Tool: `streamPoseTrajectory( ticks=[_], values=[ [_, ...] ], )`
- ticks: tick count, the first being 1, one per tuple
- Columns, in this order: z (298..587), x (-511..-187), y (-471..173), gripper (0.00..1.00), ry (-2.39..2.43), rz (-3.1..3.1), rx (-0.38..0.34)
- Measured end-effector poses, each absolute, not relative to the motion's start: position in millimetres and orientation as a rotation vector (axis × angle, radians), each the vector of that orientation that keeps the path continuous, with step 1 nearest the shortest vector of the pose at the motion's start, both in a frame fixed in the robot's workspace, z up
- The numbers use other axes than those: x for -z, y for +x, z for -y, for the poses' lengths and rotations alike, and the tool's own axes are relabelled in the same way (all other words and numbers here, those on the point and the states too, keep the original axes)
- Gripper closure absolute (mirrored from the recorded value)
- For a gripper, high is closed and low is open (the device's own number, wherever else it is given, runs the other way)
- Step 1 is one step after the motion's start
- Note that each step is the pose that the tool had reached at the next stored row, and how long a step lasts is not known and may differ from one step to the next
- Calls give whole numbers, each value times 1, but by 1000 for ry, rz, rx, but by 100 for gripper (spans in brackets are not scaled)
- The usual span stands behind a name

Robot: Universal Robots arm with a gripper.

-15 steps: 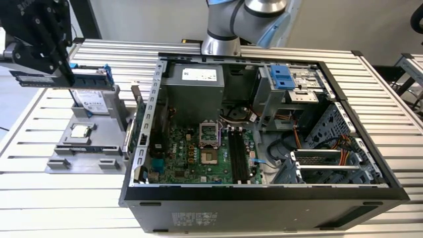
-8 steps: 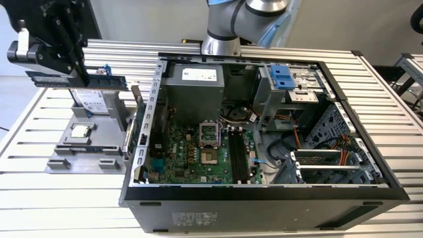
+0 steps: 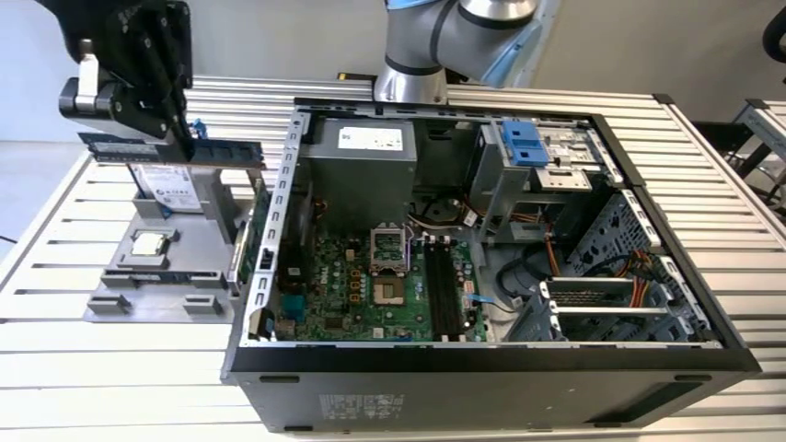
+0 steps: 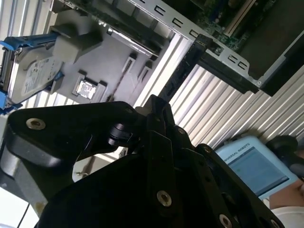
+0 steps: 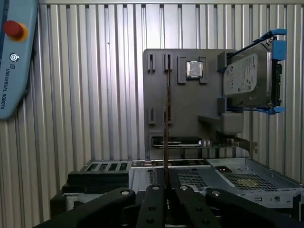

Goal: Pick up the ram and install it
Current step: 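Pick up the ram and move it above insertion slot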

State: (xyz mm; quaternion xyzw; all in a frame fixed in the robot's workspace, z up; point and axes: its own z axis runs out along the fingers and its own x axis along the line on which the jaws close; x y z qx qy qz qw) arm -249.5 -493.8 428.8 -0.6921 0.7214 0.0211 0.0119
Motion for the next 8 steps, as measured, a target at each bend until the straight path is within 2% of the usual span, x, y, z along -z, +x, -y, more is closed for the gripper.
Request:
streamPoseTrajectory(
  ticks=[8],
  values=[
    [494, -429, -228, 100, -2159, -2250, -67]
  ],
)
